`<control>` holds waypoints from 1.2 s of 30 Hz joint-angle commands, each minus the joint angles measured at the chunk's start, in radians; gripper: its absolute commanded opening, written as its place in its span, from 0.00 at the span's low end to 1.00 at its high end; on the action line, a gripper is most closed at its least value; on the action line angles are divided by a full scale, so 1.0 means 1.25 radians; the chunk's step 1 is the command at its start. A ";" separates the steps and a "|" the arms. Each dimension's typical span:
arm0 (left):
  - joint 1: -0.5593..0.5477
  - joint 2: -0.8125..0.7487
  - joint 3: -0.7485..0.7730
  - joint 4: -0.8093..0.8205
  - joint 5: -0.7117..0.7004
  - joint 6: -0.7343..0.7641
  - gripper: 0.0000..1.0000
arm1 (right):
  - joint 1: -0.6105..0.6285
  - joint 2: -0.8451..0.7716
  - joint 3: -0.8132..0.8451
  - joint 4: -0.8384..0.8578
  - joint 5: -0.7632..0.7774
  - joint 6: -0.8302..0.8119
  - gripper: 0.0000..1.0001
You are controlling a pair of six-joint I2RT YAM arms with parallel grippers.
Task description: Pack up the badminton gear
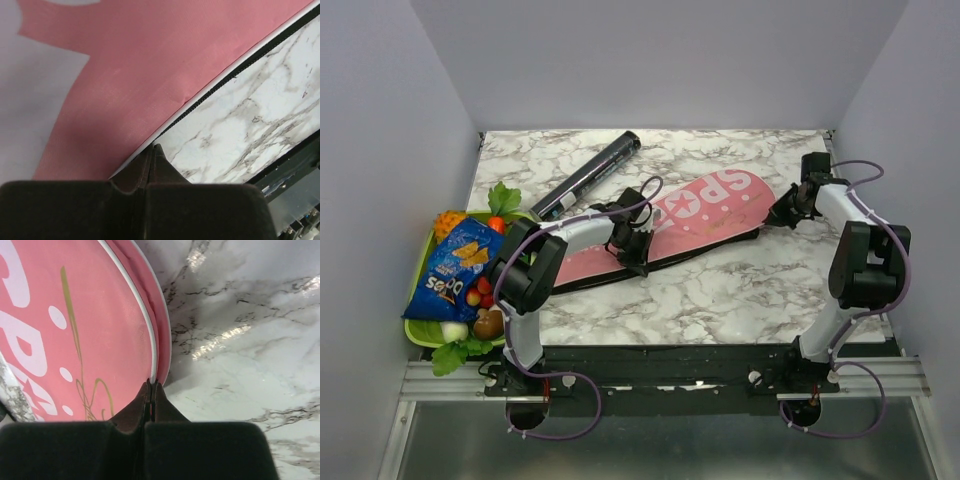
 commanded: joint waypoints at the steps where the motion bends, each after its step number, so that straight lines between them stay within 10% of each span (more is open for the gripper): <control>1: 0.017 0.046 0.007 -0.033 -0.120 0.045 0.00 | 0.000 -0.013 -0.025 -0.014 0.019 -0.024 0.01; 6: 0.016 -0.018 -0.002 -0.027 -0.053 0.028 0.00 | 0.000 -0.011 0.004 -0.059 0.035 -0.088 0.38; 9: 0.016 -0.067 -0.001 -0.031 -0.016 0.018 0.00 | 0.000 -0.044 -0.012 -0.063 0.041 -0.122 0.42; 36: 0.033 0.032 0.217 -0.035 -0.222 -0.093 0.10 | 0.064 -0.075 -0.163 -0.021 -0.003 0.000 0.38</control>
